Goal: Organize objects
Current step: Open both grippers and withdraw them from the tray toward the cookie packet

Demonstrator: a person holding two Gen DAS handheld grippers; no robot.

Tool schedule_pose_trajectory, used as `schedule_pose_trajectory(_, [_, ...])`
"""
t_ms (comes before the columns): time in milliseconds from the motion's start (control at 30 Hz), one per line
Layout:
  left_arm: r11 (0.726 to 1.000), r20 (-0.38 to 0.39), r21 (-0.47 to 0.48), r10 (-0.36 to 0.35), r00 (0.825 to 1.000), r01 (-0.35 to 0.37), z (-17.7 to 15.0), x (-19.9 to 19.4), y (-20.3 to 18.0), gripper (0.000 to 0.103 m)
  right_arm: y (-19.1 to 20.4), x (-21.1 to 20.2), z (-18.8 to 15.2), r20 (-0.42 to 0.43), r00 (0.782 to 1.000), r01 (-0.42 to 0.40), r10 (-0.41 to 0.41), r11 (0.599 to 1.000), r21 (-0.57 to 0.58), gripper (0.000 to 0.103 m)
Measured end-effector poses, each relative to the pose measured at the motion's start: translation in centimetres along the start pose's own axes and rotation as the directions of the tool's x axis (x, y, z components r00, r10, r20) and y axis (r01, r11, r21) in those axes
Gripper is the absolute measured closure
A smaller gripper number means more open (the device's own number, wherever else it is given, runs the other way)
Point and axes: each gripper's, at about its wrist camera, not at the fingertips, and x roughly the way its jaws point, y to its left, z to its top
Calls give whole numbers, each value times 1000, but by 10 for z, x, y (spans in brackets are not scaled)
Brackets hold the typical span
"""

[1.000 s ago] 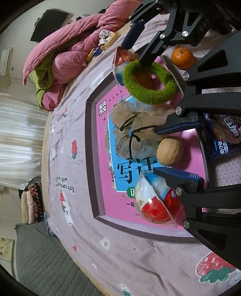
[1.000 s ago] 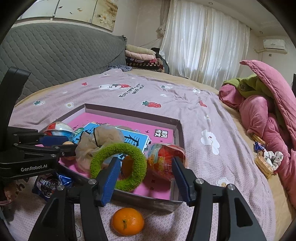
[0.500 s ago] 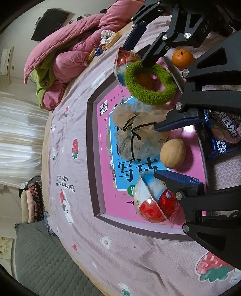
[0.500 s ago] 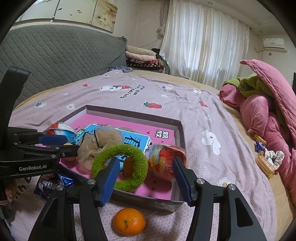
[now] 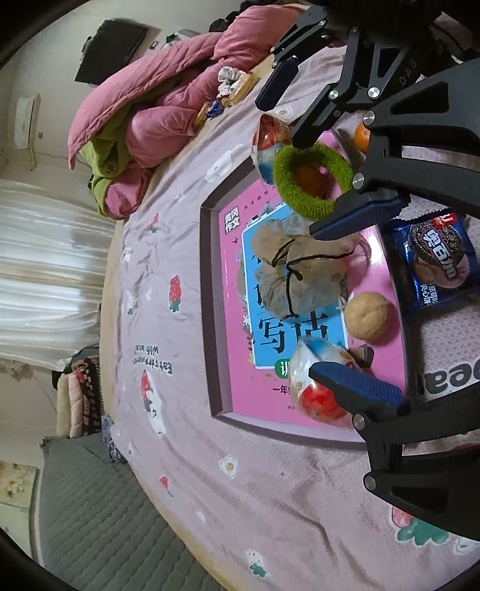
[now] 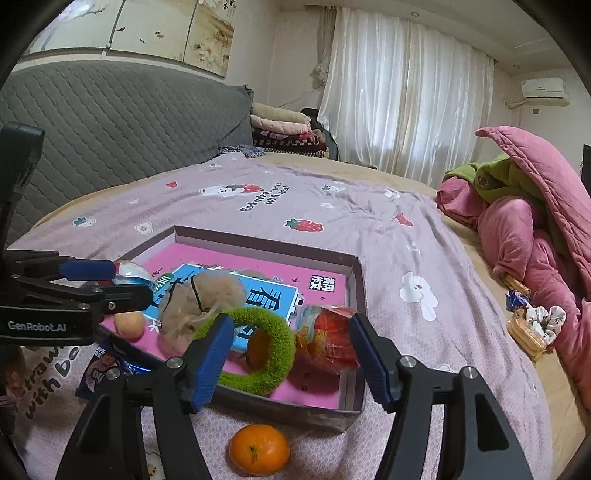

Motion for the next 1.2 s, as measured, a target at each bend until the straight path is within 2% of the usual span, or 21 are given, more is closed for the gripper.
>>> schedule_pose_trajectory(300, [998, 22, 1, 61, 998, -61, -4, -11, -6, 29, 1, -10, 5, 33, 999, 0, 0, 1000, -2, 37])
schedule_pose_trajectory(467, [998, 26, -10, 65, 998, -64, -5, -17, -9, 29, -1, -15, 8, 48, 999, -7, 7, 1000, 6, 32])
schedule_pose_trajectory(867, [995, 40, -39, 93, 995, -91, -5, -36, -12, 28, -8, -25, 15, 76, 997, -23, 21, 999, 29, 30])
schedule_pose_trajectory(1033, [993, 56, -51, 106, 993, -103, -1, -48, -10, 28, -13, -32, 18, 98, 995, -30, 26, 999, 44, 25])
schedule_pose_trajectory(1200, [993, 74, -50, 112, 991, -109, 0, -60, -13, 28, -16, -38, 18, 104, 994, -31, 26, 998, 46, 25])
